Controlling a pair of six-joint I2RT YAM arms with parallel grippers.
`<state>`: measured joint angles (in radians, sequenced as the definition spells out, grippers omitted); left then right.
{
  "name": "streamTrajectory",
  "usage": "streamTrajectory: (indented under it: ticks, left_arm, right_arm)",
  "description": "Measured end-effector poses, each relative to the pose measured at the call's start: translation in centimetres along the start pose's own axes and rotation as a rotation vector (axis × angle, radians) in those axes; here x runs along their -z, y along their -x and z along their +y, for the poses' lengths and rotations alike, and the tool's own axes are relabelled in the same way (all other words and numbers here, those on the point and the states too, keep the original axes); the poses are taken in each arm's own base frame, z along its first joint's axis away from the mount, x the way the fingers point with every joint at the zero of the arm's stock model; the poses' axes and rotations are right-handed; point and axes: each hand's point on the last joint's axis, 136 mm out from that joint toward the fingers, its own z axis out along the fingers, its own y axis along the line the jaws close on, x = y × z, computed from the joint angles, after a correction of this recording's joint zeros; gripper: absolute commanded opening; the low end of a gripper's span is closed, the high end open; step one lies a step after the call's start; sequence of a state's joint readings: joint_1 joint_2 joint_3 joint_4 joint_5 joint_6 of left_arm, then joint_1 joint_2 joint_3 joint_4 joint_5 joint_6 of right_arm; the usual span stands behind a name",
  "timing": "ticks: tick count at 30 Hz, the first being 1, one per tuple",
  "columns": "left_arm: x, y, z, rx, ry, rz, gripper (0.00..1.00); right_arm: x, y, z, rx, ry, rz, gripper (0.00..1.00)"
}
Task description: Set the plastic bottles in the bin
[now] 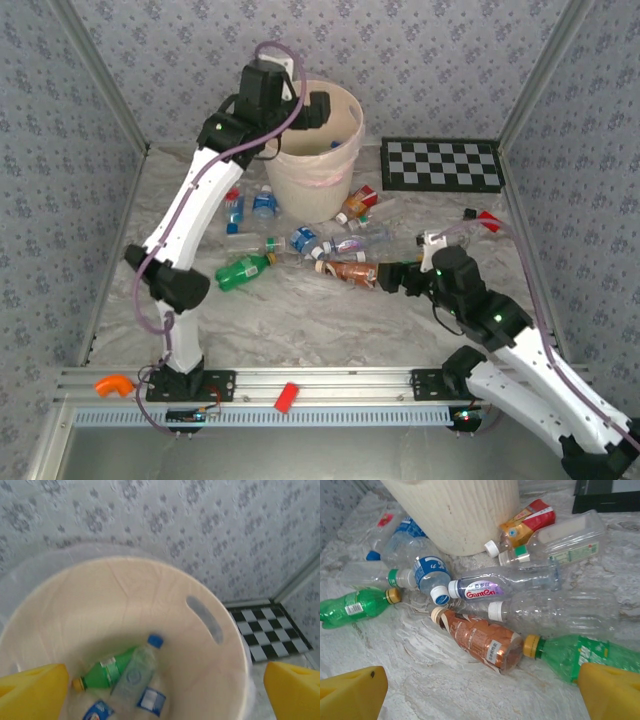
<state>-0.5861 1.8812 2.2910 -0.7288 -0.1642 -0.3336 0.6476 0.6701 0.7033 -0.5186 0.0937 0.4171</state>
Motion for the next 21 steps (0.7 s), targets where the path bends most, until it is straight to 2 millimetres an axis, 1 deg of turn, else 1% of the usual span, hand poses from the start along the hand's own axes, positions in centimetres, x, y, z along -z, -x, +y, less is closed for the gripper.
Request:
streamTrajectory:
  ticks: [2,5,7,9,15,17,21]
  left_arm:
    - [1.2,-1.8,-0.2,-0.001,-0.017,0.026,1.0]
    - [2.9,-4.2,0.7,0.014,-0.02,0.051,1.0]
    - [4.1,-5.2,1.4,0.026,-0.018,0.053,1.0]
    - [5.5,-5.9,2.0,0.037,-0.018,0.047,1.0]
    - [10.5,-8.1,3.8,0.058,-0.031,0.006,1.0]
    - [12.1,-9.1,4.5,0.06,-0.033,-0.005,1.0]
    - [14.3,-11.1,5.9,0.061,-0.018,-0.009,1.0]
  right_arm:
    - [-1.3,-0.1,0.4,0.017,0.007,0.021,1.0]
    - [-3.7,-0.8,0.9,0.053,0.014,0.086,1.0]
    - [-5.1,-1.5,1.1,0.083,0.016,0.14,1.0]
    - [-6.1,-1.7,1.6,0.115,0.026,0.184,1.0]
    - [-9.0,-0.1,3.8,0.223,0.057,0.247,1.0]
    - [-10.0,0.0,4.6,0.271,0.063,0.28,1.0]
    - [-12.2,-0.7,5.9,0.362,0.06,0.364,1.0]
